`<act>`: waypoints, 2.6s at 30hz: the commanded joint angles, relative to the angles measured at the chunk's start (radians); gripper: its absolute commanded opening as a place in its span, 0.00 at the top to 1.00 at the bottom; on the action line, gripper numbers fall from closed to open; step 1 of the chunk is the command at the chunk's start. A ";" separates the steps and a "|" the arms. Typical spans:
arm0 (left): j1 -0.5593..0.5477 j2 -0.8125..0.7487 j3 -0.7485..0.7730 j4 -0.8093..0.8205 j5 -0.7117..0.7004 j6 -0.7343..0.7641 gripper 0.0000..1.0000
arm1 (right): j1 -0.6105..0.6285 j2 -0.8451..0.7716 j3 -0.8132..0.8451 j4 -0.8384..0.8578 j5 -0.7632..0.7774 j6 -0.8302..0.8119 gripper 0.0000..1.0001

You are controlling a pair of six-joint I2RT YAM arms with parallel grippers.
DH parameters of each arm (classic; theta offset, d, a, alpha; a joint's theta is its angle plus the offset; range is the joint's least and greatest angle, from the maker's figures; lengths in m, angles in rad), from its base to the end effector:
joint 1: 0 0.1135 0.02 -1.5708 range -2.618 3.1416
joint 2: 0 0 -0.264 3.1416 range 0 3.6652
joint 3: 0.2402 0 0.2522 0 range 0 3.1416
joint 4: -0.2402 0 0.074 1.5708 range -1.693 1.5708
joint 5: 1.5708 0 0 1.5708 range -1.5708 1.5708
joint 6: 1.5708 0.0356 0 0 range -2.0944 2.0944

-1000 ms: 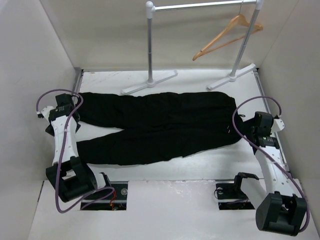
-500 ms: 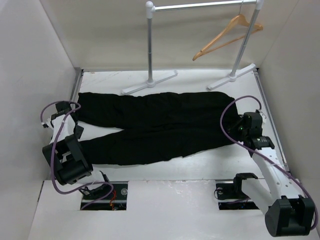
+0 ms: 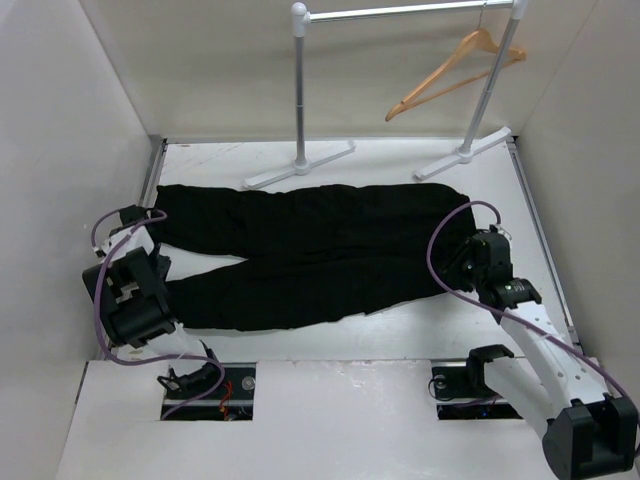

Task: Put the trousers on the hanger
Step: Flatten out the trousers at the center of the board.

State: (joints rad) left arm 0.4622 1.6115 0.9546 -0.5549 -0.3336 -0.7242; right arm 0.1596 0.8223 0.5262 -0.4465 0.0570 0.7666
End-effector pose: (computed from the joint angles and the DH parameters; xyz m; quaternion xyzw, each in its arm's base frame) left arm 0.2626 0.1438 0.1744 -0.5670 0.7879 0.1390 0.1959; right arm 0.1710 0.0255 0.2188 0.2844 0.8699 0.1563 0.3715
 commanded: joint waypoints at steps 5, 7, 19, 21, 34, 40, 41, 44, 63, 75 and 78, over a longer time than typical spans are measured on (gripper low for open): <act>0.008 -0.025 -0.007 0.010 0.005 -0.014 0.95 | -0.004 -0.020 0.014 0.008 -0.026 -0.021 0.56; 0.007 -0.108 -0.043 0.004 0.002 -0.018 1.00 | -0.005 -0.025 0.017 0.006 -0.026 -0.021 0.55; -0.101 -0.783 -0.010 -0.515 -0.162 -0.079 1.00 | -0.030 -0.052 -0.020 0.019 -0.039 0.013 0.50; -0.092 -0.857 0.038 -0.620 -0.174 -0.087 1.00 | -0.015 -0.052 -0.022 0.022 -0.034 0.013 0.50; -0.043 -0.788 0.548 -1.094 -0.232 -0.001 1.00 | 0.011 -0.023 -0.002 0.023 0.000 0.005 0.47; -0.087 -0.682 0.280 -0.769 -0.209 -0.020 1.00 | -0.076 0.050 0.051 0.022 0.006 -0.026 0.45; -0.104 -0.644 0.259 -0.716 -0.232 -0.033 1.00 | -0.096 0.070 0.051 0.025 0.015 -0.027 0.44; -0.104 -0.526 0.205 -0.537 -0.268 -0.076 1.00 | -0.148 0.133 0.070 0.037 0.032 -0.041 0.39; -0.067 0.133 0.300 -0.209 -0.285 -0.055 1.00 | -0.239 0.920 0.604 0.307 -0.005 -0.069 0.36; -0.092 0.050 0.233 -0.132 -0.185 -0.024 0.99 | -0.295 1.037 0.658 0.305 -0.112 0.022 0.92; -0.116 0.036 0.213 -0.123 -0.162 -0.012 0.98 | -0.360 1.035 0.704 0.296 -0.106 0.056 0.98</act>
State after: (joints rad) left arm 0.3702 1.6978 1.1927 -0.6914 -0.5194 -0.7582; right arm -0.1322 1.8599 1.1557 -0.1814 -0.0502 0.7731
